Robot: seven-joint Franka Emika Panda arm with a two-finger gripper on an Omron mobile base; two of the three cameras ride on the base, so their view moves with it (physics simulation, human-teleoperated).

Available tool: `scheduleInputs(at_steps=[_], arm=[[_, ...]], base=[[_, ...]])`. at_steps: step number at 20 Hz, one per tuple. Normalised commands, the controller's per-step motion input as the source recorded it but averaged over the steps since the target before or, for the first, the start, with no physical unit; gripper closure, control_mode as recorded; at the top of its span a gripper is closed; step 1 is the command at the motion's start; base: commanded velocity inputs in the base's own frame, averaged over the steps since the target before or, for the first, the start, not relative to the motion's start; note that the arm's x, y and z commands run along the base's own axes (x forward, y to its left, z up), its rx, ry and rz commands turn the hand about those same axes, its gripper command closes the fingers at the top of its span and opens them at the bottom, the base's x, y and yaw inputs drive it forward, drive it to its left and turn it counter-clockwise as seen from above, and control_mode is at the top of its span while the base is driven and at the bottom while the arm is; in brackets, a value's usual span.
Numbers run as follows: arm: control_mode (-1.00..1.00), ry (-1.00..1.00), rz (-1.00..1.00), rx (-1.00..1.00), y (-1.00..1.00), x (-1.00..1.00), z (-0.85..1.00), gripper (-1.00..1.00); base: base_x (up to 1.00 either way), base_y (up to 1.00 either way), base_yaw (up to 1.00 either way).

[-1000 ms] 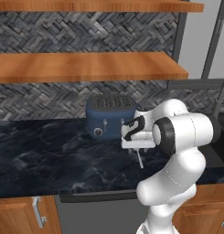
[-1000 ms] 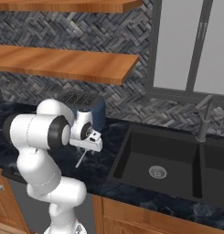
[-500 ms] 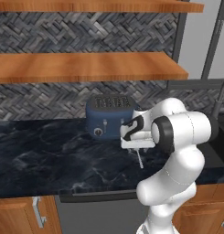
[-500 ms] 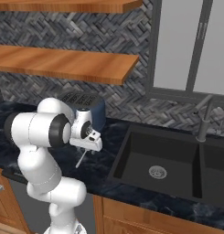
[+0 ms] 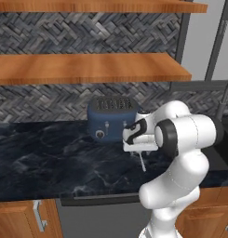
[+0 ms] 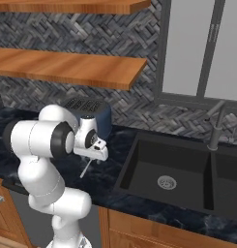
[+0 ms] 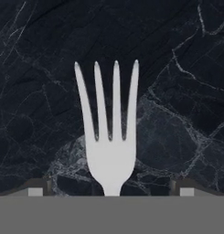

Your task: Organize the utensils by type. Pick up the wooden spoons from the counter and place them in the open cabinet. Then pick up the metallic utensils from the counter and place them in the open drawer.

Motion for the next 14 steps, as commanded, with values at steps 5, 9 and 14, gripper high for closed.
scheduleInputs(at_steps=[5, 9, 14], arm=[[-1.00, -0.05, 0.00, 0.00, 0.05, -0.51, -0.34, -1.00], [-1.00, -0.01, 0.00, -0.03, 0.11, -0.47, -0.30, -1.00], [-1.00, 0.00, 0.00, -0.04, 0.05, -0.03, -0.45, -1.00]], base=[[0.00, 0.00, 0.00], [0.00, 0.00, 0.00], [0.00, 0.00, 0.00]])
